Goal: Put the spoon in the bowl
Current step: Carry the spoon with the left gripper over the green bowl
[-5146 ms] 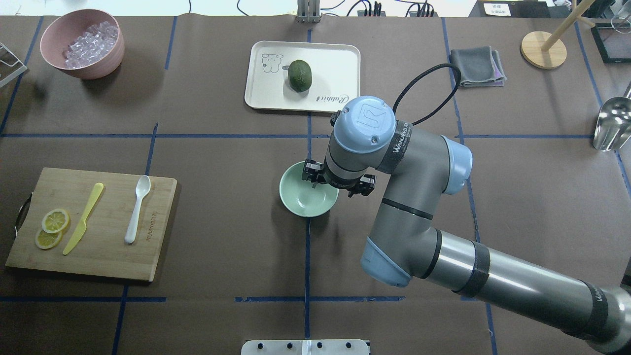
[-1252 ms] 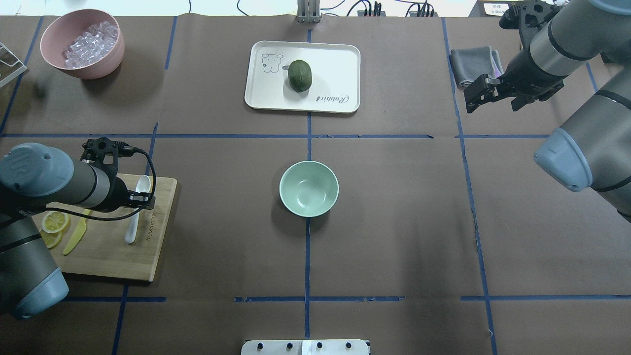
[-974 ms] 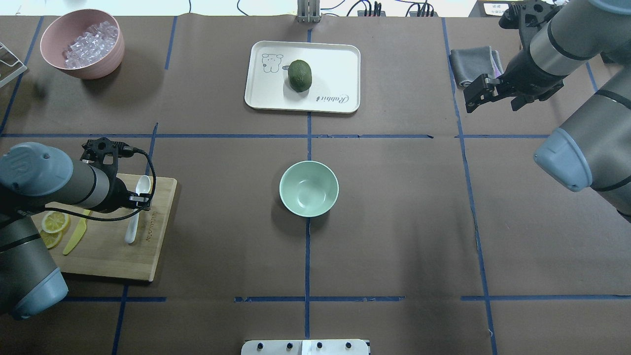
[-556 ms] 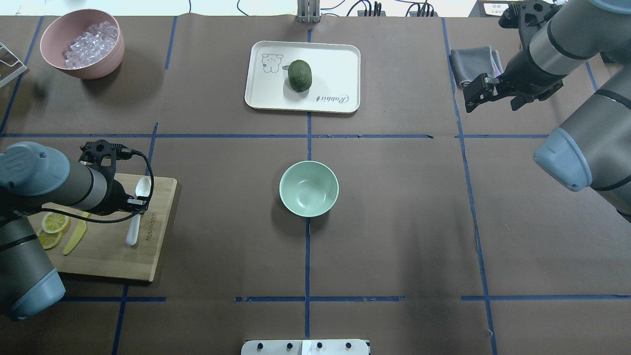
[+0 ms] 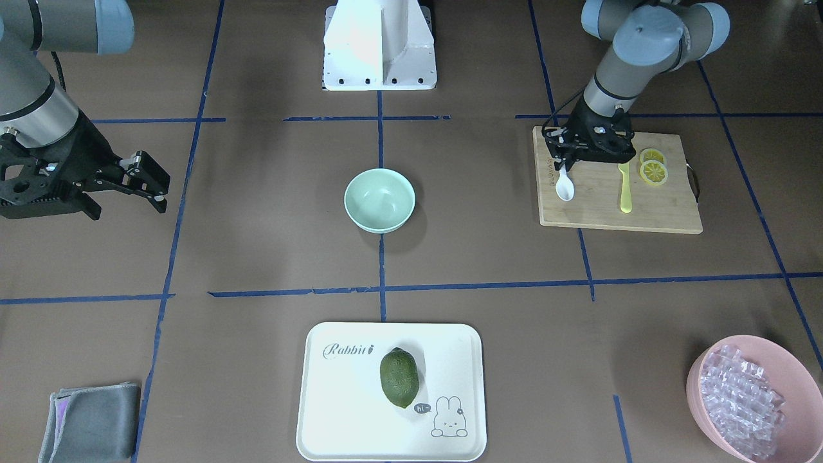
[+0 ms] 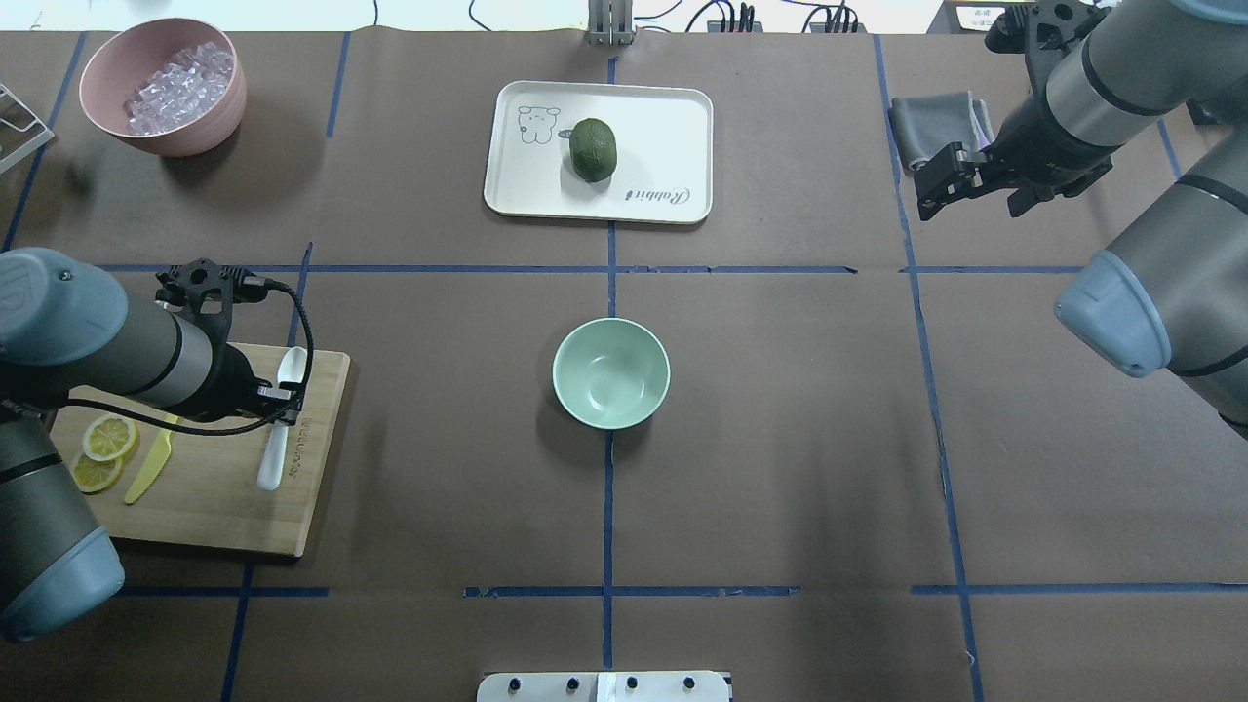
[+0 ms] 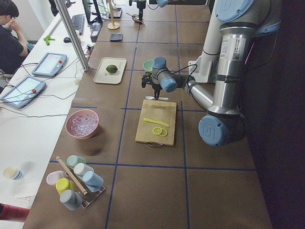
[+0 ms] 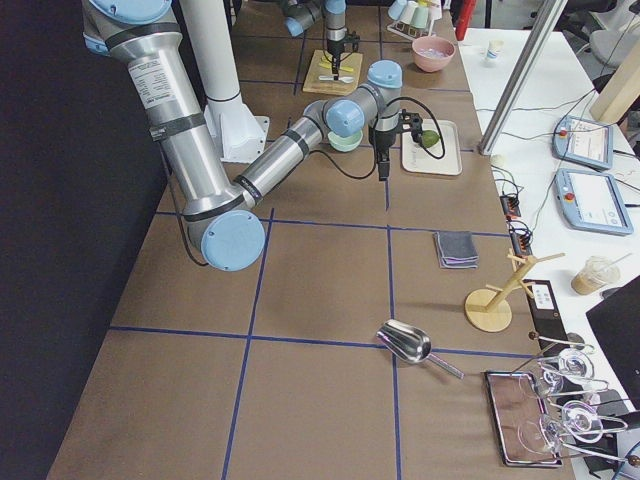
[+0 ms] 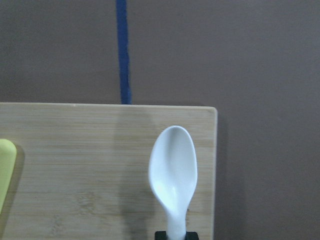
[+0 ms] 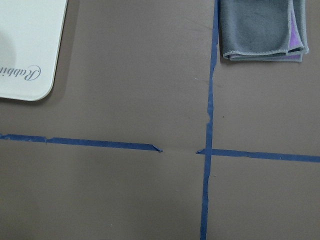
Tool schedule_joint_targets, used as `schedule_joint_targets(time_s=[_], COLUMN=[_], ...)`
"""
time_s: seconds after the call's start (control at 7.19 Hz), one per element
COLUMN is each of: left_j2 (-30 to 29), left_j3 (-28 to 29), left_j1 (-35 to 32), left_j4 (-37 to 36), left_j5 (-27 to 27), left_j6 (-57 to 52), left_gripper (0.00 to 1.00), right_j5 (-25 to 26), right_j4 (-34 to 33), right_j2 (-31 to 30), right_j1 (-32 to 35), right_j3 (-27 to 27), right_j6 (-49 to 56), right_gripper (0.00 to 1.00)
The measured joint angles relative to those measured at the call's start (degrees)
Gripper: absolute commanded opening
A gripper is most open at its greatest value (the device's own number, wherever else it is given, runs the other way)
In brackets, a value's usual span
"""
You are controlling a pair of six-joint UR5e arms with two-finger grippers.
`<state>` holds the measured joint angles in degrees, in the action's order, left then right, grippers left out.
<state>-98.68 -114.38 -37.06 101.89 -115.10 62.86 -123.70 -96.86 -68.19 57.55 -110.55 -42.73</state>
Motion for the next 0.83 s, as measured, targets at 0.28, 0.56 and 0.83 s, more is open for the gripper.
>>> schedule_joint_targets(time_s=[0.28,0.56,0.83], left_j2=[-14.0,-26.5,-32.4], left_j3=[1.3,8.6,16.8], left_j1=[1.3,5.1,7.8], left_j4=[-8.4,-9.1,-3.5], left_j5=[-2.0,-2.1,-1.4], left_j6=[11.8,23.9,29.4], left_gripper=[0.0,0.0,0.0], right_j5=[-1.0,-2.7,-4.6], right_j4=[0.1,0.5,0.5], right_j2=[-0.6,-2.8,-6.0], right_j1=[0.9,3.5,7.9], right_j3=[-0.1,0.1,0.6], right_j6=[0.3,3.6,11.1], right_gripper=[1.0,1.0,1.0])
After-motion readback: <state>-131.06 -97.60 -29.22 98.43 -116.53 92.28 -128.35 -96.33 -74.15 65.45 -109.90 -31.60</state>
